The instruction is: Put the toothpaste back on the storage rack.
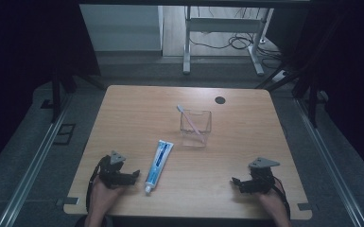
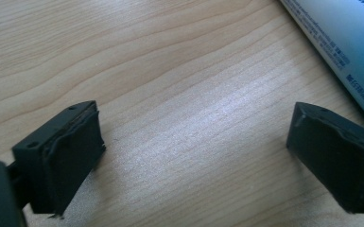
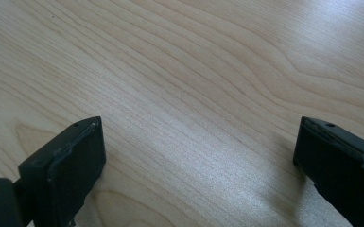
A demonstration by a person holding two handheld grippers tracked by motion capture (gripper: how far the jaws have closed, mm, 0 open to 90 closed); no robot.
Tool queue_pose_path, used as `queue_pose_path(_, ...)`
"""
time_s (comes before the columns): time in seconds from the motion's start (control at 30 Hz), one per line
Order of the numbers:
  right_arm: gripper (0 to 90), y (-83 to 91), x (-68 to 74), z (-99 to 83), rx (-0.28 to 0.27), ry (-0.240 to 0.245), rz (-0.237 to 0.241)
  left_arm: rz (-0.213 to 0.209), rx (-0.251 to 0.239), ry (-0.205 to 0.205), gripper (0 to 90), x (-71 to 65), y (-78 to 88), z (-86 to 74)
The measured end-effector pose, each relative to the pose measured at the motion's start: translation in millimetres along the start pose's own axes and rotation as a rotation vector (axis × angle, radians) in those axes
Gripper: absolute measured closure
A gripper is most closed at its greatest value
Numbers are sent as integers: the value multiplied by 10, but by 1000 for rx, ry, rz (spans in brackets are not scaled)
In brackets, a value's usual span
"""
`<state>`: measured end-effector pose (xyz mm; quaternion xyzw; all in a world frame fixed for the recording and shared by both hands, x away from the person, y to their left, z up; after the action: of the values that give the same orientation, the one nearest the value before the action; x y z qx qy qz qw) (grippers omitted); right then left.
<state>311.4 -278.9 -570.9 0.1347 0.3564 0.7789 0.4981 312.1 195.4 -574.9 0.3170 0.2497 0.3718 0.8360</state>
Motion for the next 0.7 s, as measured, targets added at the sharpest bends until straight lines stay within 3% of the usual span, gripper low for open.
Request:
queue_pose_path(0.23,34,6,-3,-4,0,-5,-3,4,-1,-13,162,-28,45,2)
queue_pose_path(0.7,40,9,-7,-8,-2,-8,-4,-73,-37,16,778,-125,162,71)
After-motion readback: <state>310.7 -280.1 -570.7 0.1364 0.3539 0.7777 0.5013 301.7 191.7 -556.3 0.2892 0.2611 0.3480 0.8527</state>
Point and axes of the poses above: each handheld gripper's, and its own axes: y roughly backward along the jaws, z roughly out of its top, x roughly to its left, the point moved 4 cm from there along -y, roughly forward along the jaws, and after that the axes turned 12 degrees about -z, right-handed, at the moved point
